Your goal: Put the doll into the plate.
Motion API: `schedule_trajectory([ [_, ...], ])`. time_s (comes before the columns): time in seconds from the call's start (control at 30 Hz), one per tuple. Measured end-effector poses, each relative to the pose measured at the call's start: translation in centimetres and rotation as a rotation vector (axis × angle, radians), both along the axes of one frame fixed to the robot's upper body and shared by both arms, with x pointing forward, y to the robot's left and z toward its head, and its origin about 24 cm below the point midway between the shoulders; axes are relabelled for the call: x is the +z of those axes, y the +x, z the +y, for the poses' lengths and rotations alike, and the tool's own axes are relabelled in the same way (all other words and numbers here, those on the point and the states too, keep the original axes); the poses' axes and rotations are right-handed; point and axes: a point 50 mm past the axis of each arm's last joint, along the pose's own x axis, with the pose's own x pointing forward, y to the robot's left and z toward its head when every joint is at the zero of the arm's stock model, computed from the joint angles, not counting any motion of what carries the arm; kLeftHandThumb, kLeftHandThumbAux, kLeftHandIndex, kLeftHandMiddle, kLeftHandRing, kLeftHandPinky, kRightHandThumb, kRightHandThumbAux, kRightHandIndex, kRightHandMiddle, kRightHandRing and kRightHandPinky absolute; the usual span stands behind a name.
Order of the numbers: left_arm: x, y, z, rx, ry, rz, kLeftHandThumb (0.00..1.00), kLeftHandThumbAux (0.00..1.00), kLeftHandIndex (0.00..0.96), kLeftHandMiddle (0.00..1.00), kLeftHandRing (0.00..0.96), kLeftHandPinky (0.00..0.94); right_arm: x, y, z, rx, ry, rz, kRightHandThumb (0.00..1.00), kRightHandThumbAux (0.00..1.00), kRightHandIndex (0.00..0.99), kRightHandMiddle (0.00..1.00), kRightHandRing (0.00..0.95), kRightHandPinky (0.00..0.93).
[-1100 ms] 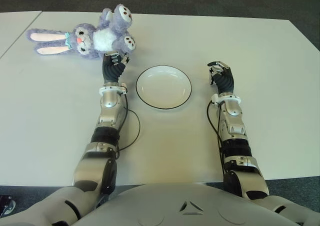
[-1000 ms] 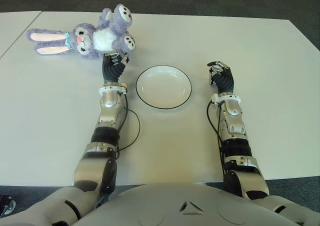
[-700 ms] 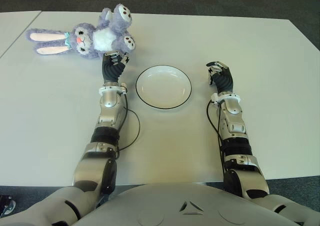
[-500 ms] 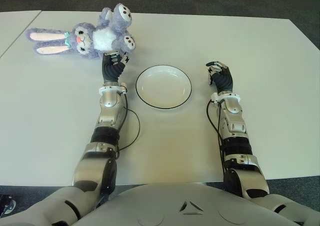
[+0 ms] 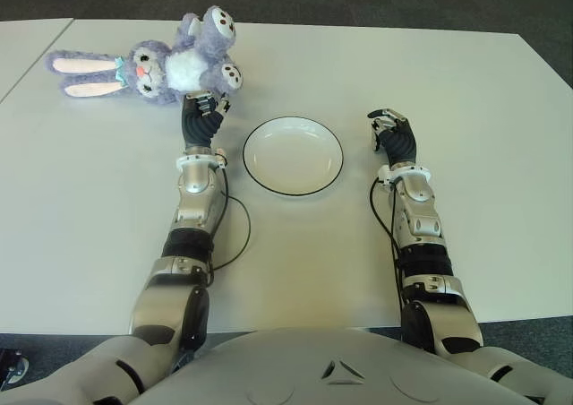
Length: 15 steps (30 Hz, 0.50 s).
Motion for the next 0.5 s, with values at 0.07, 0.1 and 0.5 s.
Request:
schedule_trajectory([
  [0.07,0.02,-0.02,0.01,0.002,-0.001,-0.001,0.477,0.828,0.837,0.894,0.897,0.885,-0.01,0.05,-0.05,0.002,-0.002,0.002,0.698,0.724,0.439,0.846,0.841,0.839],
  [0.1,0.02,-0.03,0.02,0.003,-0.001,-0.002,0.475,0.828,0.837,0.894,0.897,0.885,-0.02,0.08,-0.07,0.002,-0.003,0.003,0.698,0.724,0.439,0.846,0.841,0.839],
  [0.5,0.16,-0.21,0.17,0.025,-0.005,-0.012,0.489,0.822,0.847,0.9,0.9,0.895,0.08,0.71,-0.19,0.009,-0.003,0.012,0.698,0.724,0.439,0.851,0.844,0.844],
])
